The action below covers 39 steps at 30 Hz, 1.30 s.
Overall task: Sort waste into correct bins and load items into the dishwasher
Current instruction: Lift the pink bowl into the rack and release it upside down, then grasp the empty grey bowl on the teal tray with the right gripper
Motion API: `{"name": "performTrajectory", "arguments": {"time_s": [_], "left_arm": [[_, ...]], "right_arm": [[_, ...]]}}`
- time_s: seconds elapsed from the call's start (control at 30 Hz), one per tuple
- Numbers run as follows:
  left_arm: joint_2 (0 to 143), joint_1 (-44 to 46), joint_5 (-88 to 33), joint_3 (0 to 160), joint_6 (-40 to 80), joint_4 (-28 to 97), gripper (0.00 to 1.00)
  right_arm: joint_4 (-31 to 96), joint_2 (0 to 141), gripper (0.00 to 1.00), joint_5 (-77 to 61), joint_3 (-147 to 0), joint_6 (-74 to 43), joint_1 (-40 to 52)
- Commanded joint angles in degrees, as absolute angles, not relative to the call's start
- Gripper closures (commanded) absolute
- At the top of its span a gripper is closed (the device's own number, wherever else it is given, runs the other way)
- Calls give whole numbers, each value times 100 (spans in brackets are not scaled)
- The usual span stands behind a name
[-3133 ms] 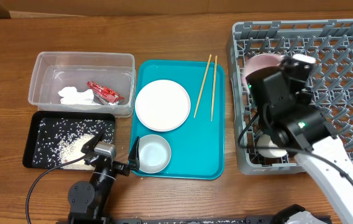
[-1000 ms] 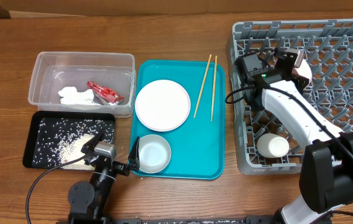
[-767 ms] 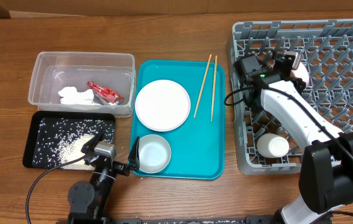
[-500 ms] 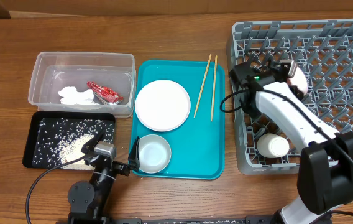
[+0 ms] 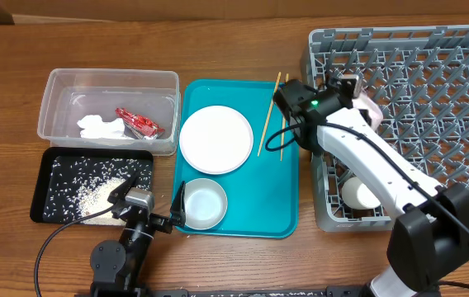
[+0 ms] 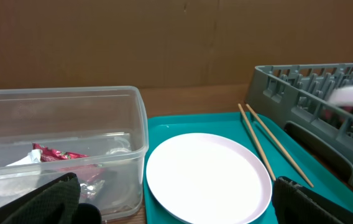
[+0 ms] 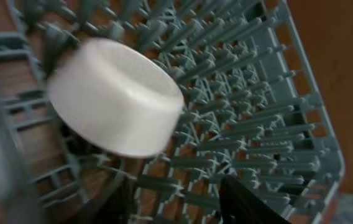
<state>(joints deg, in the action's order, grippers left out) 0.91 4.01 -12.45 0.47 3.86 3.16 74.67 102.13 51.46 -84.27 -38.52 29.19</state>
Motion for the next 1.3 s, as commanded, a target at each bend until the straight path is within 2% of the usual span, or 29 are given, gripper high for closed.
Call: {"name": "performTrajectory", "arguments": {"time_s": [0.0,0.33,0.57,0.73,0.87,0.97,1.07,1.27], "left_arm": [[47,366,-1295,27,338,314,0],[47,366,-1295,27,338,316,0],[47,366,-1295,27,338,314,0],[47,366,-1295,27,338,314,0],[47,366,-1295,27,338,314,0],[47,366,-1295,27,338,314,0],[47,366,-1297,27,338,314,0],[47,366,-1295,27,338,314,0]], "right_arm": [[7494,9845,51,4300,-8932,-3898,3168],[6543,9826,48,-222,-8680,-2187,3898],[5175,9839,53,-1675,-7303,-2290,4285],[4141,9839,53,-1811,-6438,-3459,4536],[3645,9850,53,-1806,-6204,-3953,4700],[3520,9907,53,-1745,-6204,-4088,4812],[3671,10036,61,-1352,-6204,-4764,4864],[3647,10182,64,-1310,-6204,-5280,4792]]}}
